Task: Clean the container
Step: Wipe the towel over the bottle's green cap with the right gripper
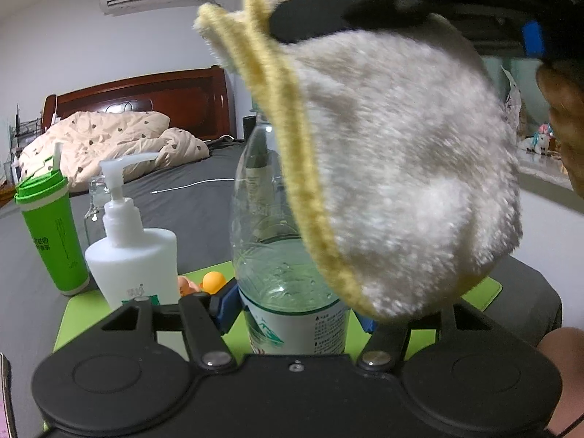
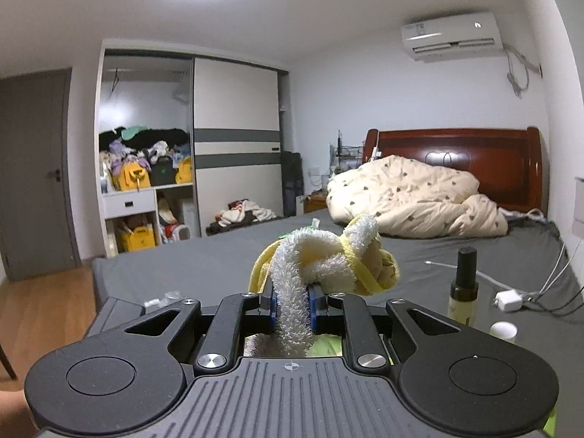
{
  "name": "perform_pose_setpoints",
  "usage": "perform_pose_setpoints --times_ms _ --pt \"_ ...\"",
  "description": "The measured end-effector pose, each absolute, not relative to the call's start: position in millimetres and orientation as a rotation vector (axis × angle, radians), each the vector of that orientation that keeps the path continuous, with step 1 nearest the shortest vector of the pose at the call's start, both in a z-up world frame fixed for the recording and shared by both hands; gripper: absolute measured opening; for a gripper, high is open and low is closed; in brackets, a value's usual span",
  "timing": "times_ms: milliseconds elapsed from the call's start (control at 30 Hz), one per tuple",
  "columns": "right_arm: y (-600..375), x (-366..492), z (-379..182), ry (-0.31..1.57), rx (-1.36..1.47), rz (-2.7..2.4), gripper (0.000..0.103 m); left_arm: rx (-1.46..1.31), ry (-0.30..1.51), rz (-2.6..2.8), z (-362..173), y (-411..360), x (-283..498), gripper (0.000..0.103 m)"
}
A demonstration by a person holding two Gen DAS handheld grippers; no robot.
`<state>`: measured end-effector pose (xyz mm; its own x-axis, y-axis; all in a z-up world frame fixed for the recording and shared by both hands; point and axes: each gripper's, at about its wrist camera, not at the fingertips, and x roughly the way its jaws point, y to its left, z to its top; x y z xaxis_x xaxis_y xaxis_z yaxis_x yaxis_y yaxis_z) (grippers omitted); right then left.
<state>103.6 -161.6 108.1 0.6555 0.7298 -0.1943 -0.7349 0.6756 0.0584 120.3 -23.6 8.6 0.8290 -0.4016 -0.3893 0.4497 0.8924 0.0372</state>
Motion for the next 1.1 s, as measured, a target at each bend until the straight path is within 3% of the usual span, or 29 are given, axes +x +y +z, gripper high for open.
perform_pose_setpoints --times_ms 567,1100 --pt "-123 132 78 0.209 -0.098 0.795 0.016 0.195 0.363 -0.451 8 -39 110 0.060" --pt "-148 146 82 0.221 -0.059 0.745 0.016 0.190 0.363 -0.454 5 -47 107 0.060"
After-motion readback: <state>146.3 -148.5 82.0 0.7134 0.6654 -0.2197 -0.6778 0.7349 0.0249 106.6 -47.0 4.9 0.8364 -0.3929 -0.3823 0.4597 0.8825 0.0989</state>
